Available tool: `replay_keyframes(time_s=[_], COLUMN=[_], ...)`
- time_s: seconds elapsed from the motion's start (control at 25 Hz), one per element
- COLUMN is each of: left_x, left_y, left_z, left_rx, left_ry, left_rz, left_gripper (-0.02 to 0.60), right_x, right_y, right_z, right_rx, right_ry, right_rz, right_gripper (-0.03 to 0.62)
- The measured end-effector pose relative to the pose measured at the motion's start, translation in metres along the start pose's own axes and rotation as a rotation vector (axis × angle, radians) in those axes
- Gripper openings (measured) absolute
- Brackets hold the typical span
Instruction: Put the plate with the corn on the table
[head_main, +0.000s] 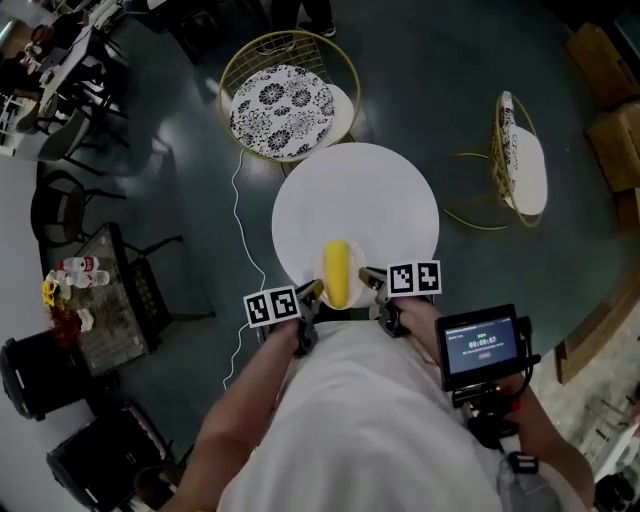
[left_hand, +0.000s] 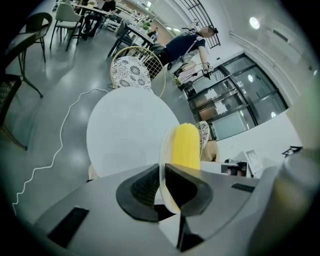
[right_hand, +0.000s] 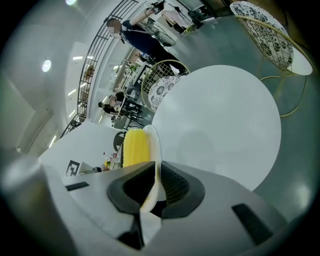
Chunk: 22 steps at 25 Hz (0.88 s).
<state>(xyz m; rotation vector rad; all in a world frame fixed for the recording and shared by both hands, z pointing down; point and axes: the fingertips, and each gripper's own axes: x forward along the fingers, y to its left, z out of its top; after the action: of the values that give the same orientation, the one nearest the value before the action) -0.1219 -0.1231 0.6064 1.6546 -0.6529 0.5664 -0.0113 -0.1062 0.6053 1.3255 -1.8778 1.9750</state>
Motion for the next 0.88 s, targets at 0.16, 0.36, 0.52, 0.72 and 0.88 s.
replay_keyframes(time_s=[0.16,0.36,0.52,0.72,0.88], left_x=[-0.001,0.014,0.018,0.019,0.016], left_y=[0.021,0.026,0.025,0.023,0.018], left_z=[0.028,0.033,0.041,0.045,0.05], left_rx=[0.023,0.05,0.091,0.13,0.134], left_ry=[0.006,0.045,0.072,0.112,0.135], left_rz=[-0.004,-0.028,-0.047,-0.046,-0.052], left_gripper=[0.035,0.035,0.035,0.035,0.035], right_x=[0.03,0.035,0.038,0.036,0.032], right_y=[0.008,-0.003,-0.007,-0.006,-0.001], right_z=[0.014,0.017,0.021,0.019,0.023], right_rx=[0.003,0.025,0.045,0.073,0.092], right_ry=[-0.014,-0.033,-0.049,-0.056,-0.062], right_rz=[-0.002,-0.026,-0.038,-0.048,-0.053], right_gripper=[0.046,0.046,0.046,0.046,0.046])
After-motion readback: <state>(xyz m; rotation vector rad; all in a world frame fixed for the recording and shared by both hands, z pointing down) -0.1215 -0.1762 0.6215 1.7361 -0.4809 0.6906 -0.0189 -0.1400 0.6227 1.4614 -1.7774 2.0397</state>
